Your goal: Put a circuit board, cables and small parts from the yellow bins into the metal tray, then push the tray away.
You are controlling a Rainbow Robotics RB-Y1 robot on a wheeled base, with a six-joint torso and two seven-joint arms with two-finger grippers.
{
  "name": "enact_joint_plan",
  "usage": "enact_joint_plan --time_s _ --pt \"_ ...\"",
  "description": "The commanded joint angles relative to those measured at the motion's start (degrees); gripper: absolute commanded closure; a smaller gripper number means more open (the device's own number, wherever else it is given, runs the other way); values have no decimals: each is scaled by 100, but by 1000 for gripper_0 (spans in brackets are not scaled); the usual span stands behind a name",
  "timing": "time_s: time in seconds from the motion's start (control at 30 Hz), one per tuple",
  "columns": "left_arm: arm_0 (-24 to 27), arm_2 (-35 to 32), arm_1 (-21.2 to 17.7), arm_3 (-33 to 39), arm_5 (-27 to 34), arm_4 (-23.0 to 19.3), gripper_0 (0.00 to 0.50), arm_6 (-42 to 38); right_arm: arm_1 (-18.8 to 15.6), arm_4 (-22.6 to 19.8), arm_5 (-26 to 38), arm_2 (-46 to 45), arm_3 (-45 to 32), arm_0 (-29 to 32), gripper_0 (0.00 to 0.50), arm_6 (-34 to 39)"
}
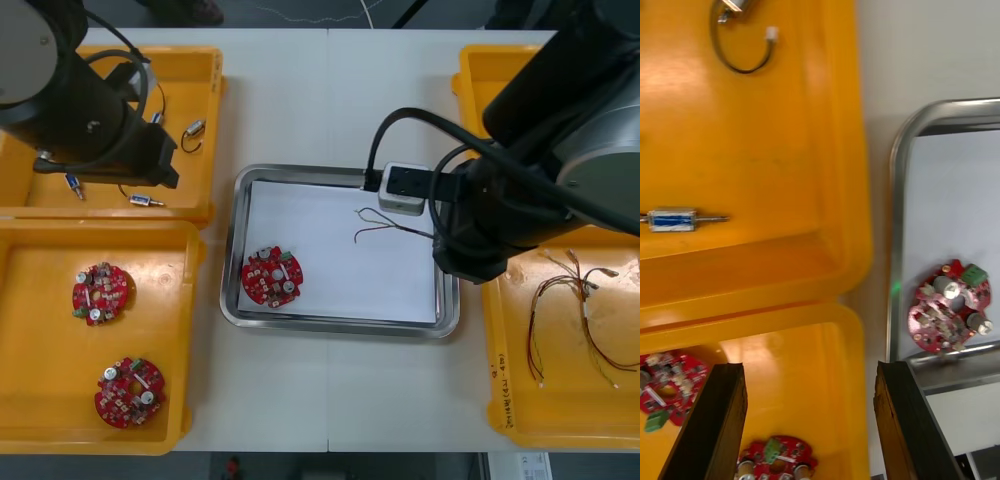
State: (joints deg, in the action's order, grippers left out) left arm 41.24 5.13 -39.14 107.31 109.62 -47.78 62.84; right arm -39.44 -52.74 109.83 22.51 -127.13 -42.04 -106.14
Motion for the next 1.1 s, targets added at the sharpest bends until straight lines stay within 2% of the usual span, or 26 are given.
enact_joint_plan --time_s 0.03,0.23,0.4,0.57,0.8,1.1 --pt "-204 -504 -436 141 38 146 0 -615 472 378 -32 394 408 -357 500 -443" --pt "-204 -627 -595 -184 38 559 0 -588 762 1037 -366 790 751 -348 500 -970" --pt "-160 -671 -621 -571 38 929 0 -536 868 1266 -718 1212 1156 -348 500 -1023" --pt "-20 -689 -612 -1063 38 1104 0 -509 859 1292 -946 1554 1551 -348 500 -1032" --pt "481 -680 -577 -1986 -2 1201 0 -413 876 1275 -1210 1915 1964 -331 500 -1067" --pt "806 -689 -410 -2689 -538 1614 0 -210 947 1310 -1658 2003 2298 -199 500 -1076"
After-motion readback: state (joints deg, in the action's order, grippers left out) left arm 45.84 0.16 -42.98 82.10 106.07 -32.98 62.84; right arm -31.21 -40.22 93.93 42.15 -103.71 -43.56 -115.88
